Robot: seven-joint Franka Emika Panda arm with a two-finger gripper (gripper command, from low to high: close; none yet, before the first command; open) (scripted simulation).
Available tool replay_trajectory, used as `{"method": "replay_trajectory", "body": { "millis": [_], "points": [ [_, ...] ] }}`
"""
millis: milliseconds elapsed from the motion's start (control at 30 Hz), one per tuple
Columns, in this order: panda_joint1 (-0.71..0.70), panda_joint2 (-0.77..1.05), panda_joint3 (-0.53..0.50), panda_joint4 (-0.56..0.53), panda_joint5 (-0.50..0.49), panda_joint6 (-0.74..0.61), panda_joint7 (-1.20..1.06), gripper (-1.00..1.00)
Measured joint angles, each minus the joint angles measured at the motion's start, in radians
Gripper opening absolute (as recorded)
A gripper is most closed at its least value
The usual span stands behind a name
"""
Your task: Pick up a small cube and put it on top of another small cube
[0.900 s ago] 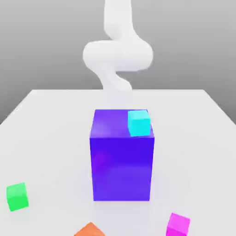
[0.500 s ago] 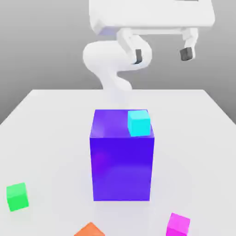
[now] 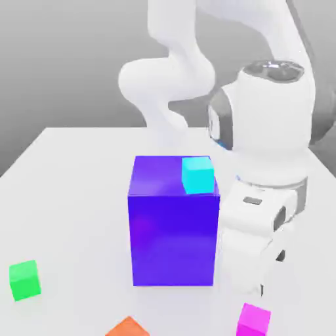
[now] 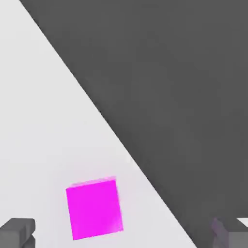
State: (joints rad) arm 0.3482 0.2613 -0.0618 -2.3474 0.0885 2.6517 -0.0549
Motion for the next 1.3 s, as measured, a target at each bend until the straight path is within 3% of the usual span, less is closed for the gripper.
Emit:
{"method": "replay_trajectory", "body": {
  "millis": [167,200,433,567,1133,1300],
  "points": [
    [0.007,0.177,0.007,0.02,-0.027,0.114,-0.033,0.0],
    [0.004,0.206,0.011,0.029,-0.046,0.09,-0.036,-1.0],
    [-0.004,0.211,0.02,0.032,-0.075,0.063,-0.028,-1.0],
    [-0.01,0.099,0.021,0.003,-0.057,0.047,-0.014,-1.0],
    [-0.409,-0.074,-0.441,-0.117,0.081,-0.028,0.277,-1.0],
    [-0.478,0.023,-0.409,-0.104,0.191,0.042,0.221,-1.0]
  ]
}}
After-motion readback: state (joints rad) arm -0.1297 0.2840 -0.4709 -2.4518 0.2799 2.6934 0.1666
